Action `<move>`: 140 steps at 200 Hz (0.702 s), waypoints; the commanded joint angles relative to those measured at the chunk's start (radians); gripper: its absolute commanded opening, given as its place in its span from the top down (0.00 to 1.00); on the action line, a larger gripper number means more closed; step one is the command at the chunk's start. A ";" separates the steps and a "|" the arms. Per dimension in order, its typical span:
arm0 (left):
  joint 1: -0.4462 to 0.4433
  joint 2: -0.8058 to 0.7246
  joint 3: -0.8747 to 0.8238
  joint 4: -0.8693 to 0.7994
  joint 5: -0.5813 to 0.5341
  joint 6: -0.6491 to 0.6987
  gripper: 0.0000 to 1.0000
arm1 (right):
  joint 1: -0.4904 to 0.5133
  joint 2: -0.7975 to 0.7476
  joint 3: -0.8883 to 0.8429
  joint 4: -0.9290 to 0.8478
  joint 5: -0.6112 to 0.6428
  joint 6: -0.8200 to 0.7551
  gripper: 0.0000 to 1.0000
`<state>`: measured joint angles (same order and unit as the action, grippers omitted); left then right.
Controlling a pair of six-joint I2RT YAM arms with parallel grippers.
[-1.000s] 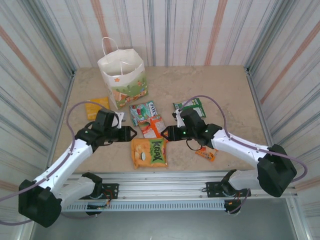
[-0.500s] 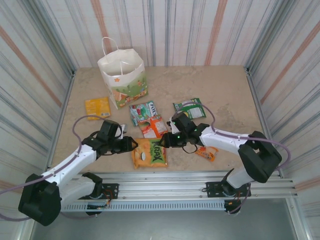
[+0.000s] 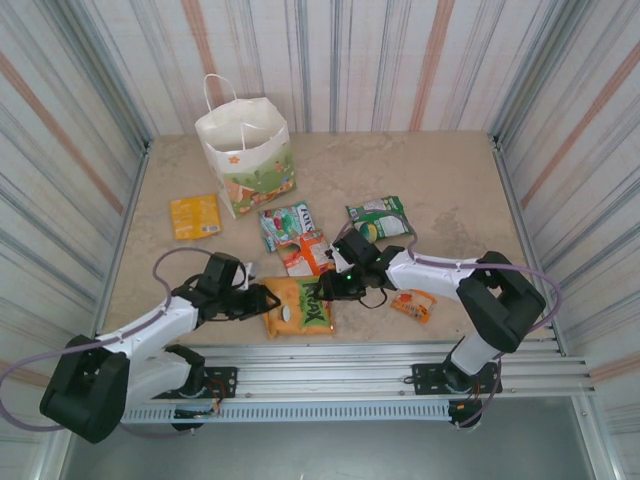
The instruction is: Place the snacks into the paper bag
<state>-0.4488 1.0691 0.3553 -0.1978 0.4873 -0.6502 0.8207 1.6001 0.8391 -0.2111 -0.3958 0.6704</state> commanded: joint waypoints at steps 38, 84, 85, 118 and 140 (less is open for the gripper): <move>-0.074 0.050 -0.052 0.162 0.025 -0.072 0.49 | 0.008 0.032 0.022 0.016 -0.005 0.027 0.46; -0.108 0.087 -0.017 0.172 0.017 -0.061 0.60 | 0.008 0.025 0.021 0.019 0.008 0.028 0.46; -0.107 0.087 -0.017 0.171 0.017 -0.061 0.60 | 0.008 0.024 0.020 0.018 0.009 0.028 0.46; -0.113 0.057 0.013 0.134 -0.005 -0.036 0.73 | 0.006 -0.009 0.013 0.020 0.036 0.029 0.45; -0.114 0.034 0.043 0.079 -0.024 -0.006 0.81 | -0.005 -0.037 -0.009 0.044 0.043 0.045 0.44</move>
<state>-0.5545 1.1366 0.3511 -0.0582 0.4953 -0.7002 0.8204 1.6119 0.8398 -0.1871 -0.3801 0.6788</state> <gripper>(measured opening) 0.221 0.558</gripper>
